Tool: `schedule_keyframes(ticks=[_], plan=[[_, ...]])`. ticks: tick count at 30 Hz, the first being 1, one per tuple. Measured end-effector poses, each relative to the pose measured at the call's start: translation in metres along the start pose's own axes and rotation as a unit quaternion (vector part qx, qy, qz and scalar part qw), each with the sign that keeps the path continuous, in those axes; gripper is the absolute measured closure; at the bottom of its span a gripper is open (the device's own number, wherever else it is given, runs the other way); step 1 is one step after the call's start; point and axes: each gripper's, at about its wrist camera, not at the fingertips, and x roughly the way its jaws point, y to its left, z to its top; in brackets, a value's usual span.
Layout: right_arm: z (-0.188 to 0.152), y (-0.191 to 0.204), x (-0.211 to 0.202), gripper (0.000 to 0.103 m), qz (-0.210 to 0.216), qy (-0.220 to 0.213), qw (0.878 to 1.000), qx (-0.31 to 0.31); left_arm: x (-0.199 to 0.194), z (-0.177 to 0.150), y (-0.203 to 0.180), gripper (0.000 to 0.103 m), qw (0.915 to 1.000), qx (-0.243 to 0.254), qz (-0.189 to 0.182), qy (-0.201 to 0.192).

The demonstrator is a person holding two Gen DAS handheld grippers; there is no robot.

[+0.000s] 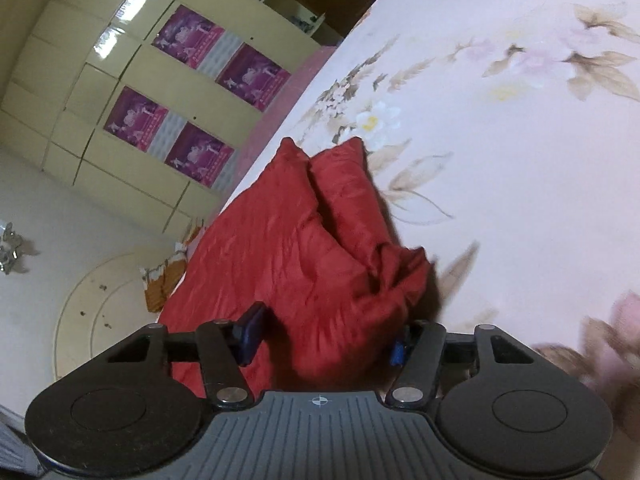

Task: Fold large clothes
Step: 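Grasp the folded jacket edge with both grippers and lift it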

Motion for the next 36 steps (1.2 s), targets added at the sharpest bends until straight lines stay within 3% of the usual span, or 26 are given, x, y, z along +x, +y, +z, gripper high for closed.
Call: schedule_keyframes(ticks=[4, 7, 11, 16, 26, 36], plan=[[0.005, 0.008, 0.016, 0.078, -0.015, 0.012, 1.000, -0.015, 0.008, 0.000, -0.010, 0.075, 0.9988, 0.041, 0.024, 0.008], [0.006, 0.018, 0.010, 0.087, -0.017, 0.014, 0.998, -0.051, -0.002, -0.003, -0.024, 0.083, 0.9965, 0.073, 0.039, 0.003], [0.010, 0.028, -0.003, 0.089, -0.020, 0.018, 0.997, -0.079, -0.023, -0.012, -0.043, 0.086, 0.9940, 0.099, 0.047, -0.002], [0.016, 0.014, -0.032, 0.090, -0.008, 0.028, 0.997, -0.077, -0.053, -0.039, -0.058, 0.086, 0.9929, 0.106, 0.052, -0.009], [0.029, -0.041, -0.117, 0.090, 0.011, 0.071, 0.990, -0.121, -0.126, -0.135, -0.061, 0.086, 0.9952, 0.063, 0.071, -0.023], [0.021, -0.079, -0.179, 0.089, 0.009, 0.101, 0.986, -0.134, -0.177, -0.182, -0.058, 0.086, 0.9948, 0.051, 0.085, -0.022]])
